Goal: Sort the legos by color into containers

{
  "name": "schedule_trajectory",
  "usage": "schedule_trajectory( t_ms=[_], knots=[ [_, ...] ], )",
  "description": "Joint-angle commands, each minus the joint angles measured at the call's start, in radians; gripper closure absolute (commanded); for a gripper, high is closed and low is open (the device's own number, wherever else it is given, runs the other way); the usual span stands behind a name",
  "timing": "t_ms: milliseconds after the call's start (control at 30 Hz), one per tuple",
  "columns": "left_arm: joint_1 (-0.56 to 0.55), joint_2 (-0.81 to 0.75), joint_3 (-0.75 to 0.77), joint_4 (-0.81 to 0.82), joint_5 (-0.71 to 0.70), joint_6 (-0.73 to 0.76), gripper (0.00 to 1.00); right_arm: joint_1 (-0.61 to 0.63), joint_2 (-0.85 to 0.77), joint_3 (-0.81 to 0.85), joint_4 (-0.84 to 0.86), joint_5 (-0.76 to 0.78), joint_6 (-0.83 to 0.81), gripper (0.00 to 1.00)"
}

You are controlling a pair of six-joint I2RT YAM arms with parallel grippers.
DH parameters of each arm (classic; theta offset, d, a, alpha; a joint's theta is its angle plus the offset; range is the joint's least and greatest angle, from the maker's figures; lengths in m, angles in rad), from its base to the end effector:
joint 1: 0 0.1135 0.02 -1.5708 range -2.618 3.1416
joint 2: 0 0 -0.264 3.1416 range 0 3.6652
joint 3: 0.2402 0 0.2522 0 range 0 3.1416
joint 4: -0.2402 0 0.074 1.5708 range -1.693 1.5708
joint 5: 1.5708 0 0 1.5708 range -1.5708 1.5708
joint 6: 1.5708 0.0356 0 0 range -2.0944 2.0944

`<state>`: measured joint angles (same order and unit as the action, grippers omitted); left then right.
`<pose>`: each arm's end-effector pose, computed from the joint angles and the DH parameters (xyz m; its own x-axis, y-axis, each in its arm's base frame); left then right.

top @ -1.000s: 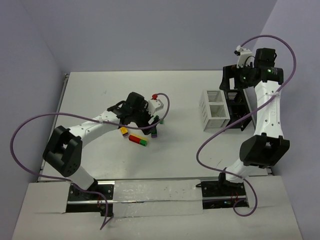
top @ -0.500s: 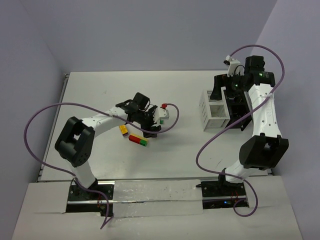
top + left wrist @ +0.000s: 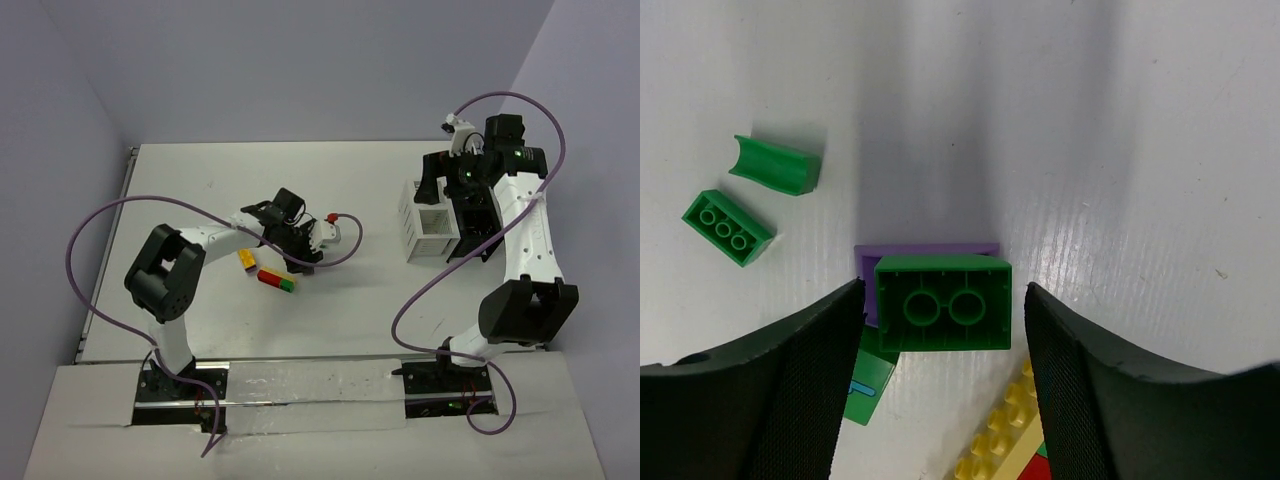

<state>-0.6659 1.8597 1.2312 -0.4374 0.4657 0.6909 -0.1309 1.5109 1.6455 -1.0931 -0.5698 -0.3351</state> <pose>0.2888 -0.2472 0.1785 -0.0698 0.7789 -0.6232 0.9956 0.0935 0.0054 0.2986 -0.0199 0.3843 -0.7013 -0.1870 -0.6880 -0.4533 0.8617 0.2279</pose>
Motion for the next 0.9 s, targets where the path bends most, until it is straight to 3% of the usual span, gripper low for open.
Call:
schedule_trajectory(
  t_ms=[0,100,233,433,567,667,767,867],
  knots=[
    [0.0,-0.002,0.036,0.015,-0.011,0.018,0.37,0.023,-0.051,-0.016,0.02,-0.011,0.024,0.0],
    [0.0,-0.016,0.028,0.02,-0.019,0.022,0.49,0.037,-0.06,-0.033,0.042,-0.009,0.051,0.0],
    [-0.001,-0.038,0.021,0.028,-0.021,0.016,0.56,0.053,-0.079,-0.092,0.095,-0.02,0.094,0.0],
    [0.013,-0.122,0.056,0.028,0.019,-0.088,0.76,0.062,-0.13,-0.199,0.211,-0.144,0.205,0.0],
    [0.059,-0.25,0.075,0.094,0.164,-0.301,0.85,0.062,-0.114,-0.239,0.244,-0.303,0.253,0.0],
    [0.096,-0.315,0.091,0.16,0.204,-0.487,1.0,0.062,-0.121,-0.28,0.315,-0.4,0.333,0.0],
    [0.135,-0.343,0.11,0.204,0.23,-0.714,1.0,0.069,-0.179,-0.331,0.478,-0.373,0.436,0.0],
    [0.197,-0.358,0.121,0.265,0.277,-0.917,1.0,0.119,-0.263,-0.357,0.602,-0.241,0.461,0.0]
  ],
)
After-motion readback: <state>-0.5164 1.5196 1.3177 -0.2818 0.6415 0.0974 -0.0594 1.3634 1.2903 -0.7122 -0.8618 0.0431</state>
